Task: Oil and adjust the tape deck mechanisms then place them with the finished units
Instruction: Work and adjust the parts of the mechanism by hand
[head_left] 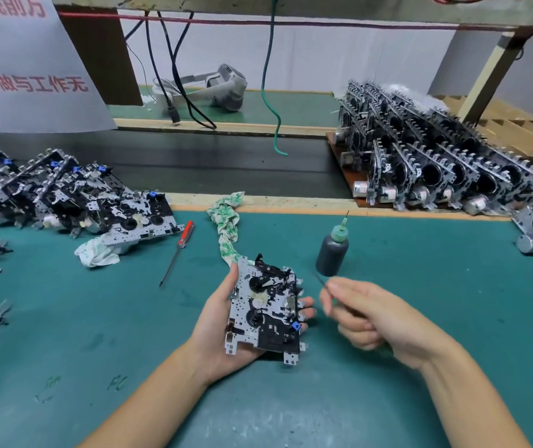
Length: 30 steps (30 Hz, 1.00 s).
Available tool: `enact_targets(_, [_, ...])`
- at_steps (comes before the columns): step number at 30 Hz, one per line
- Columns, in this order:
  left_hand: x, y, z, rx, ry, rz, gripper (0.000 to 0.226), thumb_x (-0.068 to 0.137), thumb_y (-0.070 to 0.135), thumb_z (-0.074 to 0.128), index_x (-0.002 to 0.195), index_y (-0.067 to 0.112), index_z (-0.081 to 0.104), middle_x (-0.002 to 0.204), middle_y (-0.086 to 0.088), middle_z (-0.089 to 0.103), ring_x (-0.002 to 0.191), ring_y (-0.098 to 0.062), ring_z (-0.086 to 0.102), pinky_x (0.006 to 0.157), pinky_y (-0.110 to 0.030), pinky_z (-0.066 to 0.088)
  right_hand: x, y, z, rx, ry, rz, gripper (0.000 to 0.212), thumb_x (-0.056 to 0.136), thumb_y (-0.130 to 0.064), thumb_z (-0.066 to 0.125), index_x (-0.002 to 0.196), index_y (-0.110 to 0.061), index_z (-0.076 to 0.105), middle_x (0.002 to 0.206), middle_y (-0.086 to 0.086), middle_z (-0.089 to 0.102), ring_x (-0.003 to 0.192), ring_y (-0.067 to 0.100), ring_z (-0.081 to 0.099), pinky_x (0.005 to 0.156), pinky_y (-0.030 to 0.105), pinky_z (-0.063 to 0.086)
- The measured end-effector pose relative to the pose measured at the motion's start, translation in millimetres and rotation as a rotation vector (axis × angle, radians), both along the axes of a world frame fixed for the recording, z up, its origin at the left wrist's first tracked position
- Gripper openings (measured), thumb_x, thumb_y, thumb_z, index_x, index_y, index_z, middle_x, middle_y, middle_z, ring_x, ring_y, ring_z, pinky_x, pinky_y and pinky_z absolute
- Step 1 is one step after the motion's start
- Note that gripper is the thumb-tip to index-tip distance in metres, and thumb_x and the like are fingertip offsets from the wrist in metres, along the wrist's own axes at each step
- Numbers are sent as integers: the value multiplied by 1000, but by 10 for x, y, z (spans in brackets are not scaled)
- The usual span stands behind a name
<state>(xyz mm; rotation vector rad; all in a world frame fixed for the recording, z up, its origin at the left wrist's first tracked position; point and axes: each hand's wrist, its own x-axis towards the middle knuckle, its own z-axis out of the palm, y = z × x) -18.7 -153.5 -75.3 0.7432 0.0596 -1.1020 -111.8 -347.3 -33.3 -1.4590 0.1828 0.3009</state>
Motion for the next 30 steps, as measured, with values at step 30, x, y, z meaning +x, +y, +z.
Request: enact_targets(30, [28,-29,66,136,-14,-22,70,83,63,44,103,3,73,116,-25,64,100,-34,67,82,-40,55,19,276,-97,-218,186,188,55,101,-35,38,48,-19,44,31,-3,33,25,7,22,33,16,18])
